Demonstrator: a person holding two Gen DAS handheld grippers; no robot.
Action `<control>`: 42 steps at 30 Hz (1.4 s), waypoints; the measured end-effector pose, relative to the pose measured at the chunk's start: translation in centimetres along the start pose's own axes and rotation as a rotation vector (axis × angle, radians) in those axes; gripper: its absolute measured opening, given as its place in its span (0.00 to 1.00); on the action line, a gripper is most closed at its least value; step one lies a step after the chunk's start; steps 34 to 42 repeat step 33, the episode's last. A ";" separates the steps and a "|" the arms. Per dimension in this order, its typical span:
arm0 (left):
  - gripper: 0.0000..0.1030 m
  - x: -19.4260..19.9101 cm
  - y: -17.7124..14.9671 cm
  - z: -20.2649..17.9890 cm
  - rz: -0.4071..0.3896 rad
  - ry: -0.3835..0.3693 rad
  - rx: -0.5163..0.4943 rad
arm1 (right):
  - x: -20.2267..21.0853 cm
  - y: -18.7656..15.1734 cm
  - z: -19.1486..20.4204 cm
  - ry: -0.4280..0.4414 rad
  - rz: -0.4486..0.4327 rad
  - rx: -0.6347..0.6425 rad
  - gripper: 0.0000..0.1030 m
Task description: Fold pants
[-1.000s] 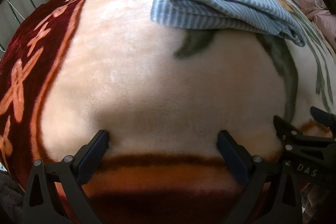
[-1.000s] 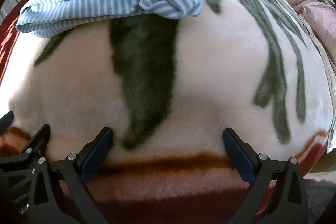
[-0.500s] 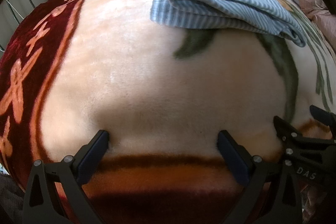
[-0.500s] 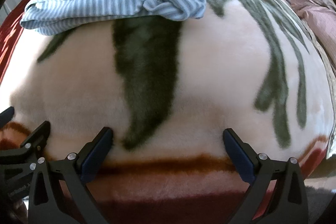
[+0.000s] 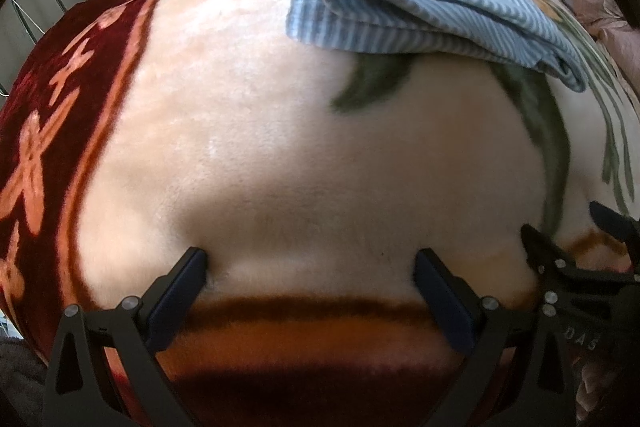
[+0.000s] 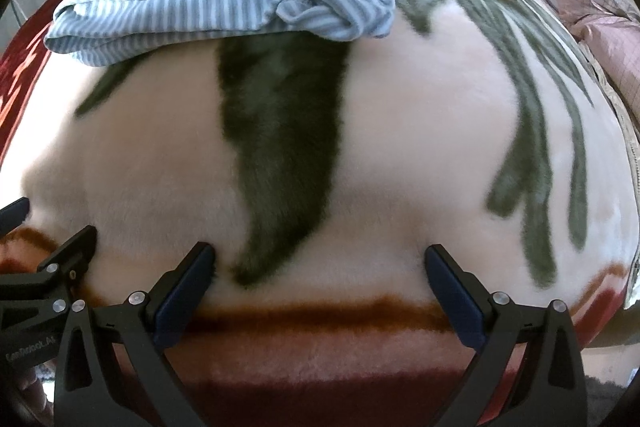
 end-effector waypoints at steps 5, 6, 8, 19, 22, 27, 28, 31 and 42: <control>1.00 -0.2 0.4 0.3 0.005 0.001 0.006 | -0.2 0.4 0.0 0.011 0.015 0.025 1.00; 1.00 -0.2 0.4 0.3 0.003 0.001 0.007 | -0.2 0.4 0.0 0.010 0.016 0.026 1.00; 1.00 -0.2 0.4 0.3 0.002 0.001 0.008 | -0.2 0.6 0.1 0.009 0.014 0.026 1.00; 1.00 -0.2 0.3 0.3 0.000 0.003 0.004 | -0.2 0.6 0.3 0.009 0.003 0.028 1.00; 1.00 -0.2 0.3 0.3 0.000 0.002 0.005 | 0.0 0.4 0.3 0.007 0.000 0.024 1.00; 1.00 -0.2 0.3 0.2 0.000 0.003 0.006 | 0.1 0.3 0.3 0.006 -0.002 0.024 1.00; 1.00 -0.2 0.3 0.2 0.000 0.003 0.007 | 0.1 0.3 0.3 0.006 -0.001 0.024 1.00; 1.00 -0.2 0.3 0.2 0.002 0.004 0.008 | 0.0 0.3 0.3 0.007 -0.002 0.025 1.00; 1.00 -0.2 0.4 0.2 0.008 0.004 0.007 | 0.0 0.3 0.3 0.006 -0.002 0.026 1.00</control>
Point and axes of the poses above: each gripper's, at about its wrist camera, not at the fingertips, and x roughly against the way its jaws point, z to its left, y to its top, the point moved 2 cm from there along -x, roughly the way its jaws point, and after that the axes turned 12 degrees about -y, right-handed, at the moved point
